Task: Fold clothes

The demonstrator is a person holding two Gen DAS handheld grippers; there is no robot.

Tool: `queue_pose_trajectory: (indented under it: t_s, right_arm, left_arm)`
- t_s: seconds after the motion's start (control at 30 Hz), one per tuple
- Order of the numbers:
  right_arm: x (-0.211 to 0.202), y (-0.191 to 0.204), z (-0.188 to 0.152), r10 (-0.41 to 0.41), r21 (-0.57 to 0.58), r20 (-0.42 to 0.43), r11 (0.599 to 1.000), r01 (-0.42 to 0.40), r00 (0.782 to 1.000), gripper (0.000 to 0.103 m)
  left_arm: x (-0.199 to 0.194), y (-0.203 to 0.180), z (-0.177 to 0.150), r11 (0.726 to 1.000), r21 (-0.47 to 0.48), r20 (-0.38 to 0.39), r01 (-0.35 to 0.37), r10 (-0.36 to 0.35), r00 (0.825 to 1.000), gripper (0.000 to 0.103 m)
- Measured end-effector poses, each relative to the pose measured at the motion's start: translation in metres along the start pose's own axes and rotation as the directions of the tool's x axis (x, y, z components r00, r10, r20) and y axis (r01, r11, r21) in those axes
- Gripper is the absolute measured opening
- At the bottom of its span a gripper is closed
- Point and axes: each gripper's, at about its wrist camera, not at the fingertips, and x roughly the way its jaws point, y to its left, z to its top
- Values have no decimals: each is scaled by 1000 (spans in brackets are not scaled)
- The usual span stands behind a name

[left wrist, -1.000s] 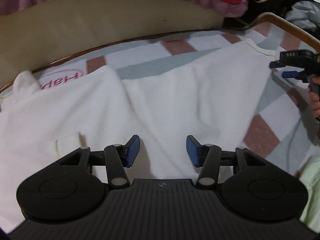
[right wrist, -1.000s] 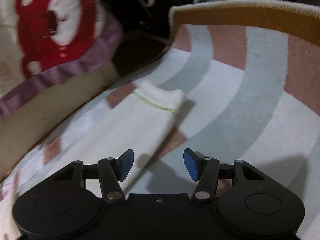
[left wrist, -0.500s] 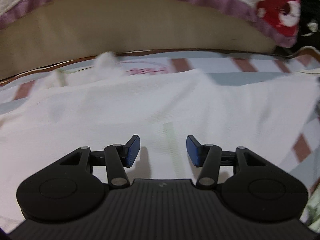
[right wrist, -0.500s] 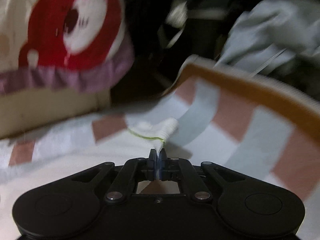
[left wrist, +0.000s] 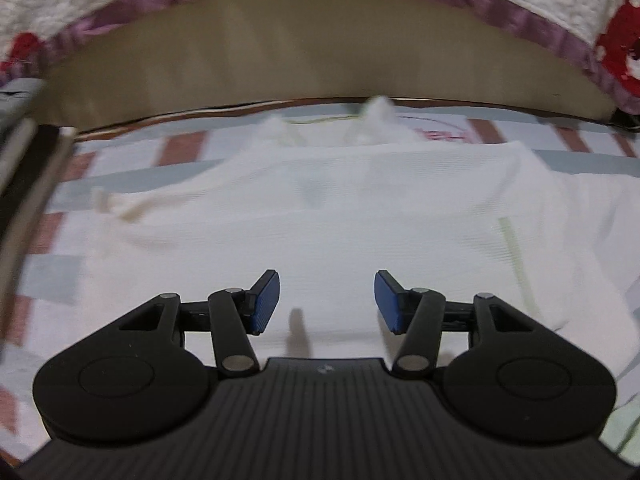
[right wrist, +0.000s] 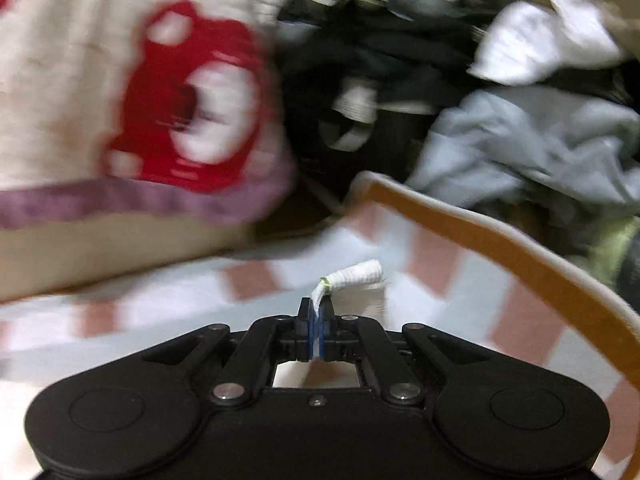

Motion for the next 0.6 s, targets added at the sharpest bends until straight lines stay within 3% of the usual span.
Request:
queue_pose_trajectory:
  t_s: [0.07,0.13,0.2,0.3,0.43,0.53,0.6]
  right_arm:
    - [-19,39,3,169,-31,-31,985,-170,985,2]
    - [-42,81,4,303,-74,-30,950,-305,952,2]
    - [-69,127,8,440,-89,-15,894,-440,898,2]
    - [-102,194,11,608,-81,-10,791,-606,794,2]
    - [-144,299,-18,738,-145,-53,661,-736,673,2]
    - [-158,363,-64,783,-204,-94,590,-781,615,4]
    - [-151,396,-97,786,-239,-176,550,-800,593,9]
  left_arm:
    - [-5,12,-8,998,23,28,-55,55,998,52]
    - [-11,27,-15,996,6,52,-85,85,995,52]
    - [-16,45,-22,994,-66,71,-87,91,993,52]
    - [-19,66,-30,984,-163,100,-75,92,991,52]
    - [-16,85,-38,971,-239,101,-20,45,994,52]
    - [-19,97,-39,953,-302,131,17,24,991,52]
    - [-16,103,-40,949,-316,123,16,24,992,52]
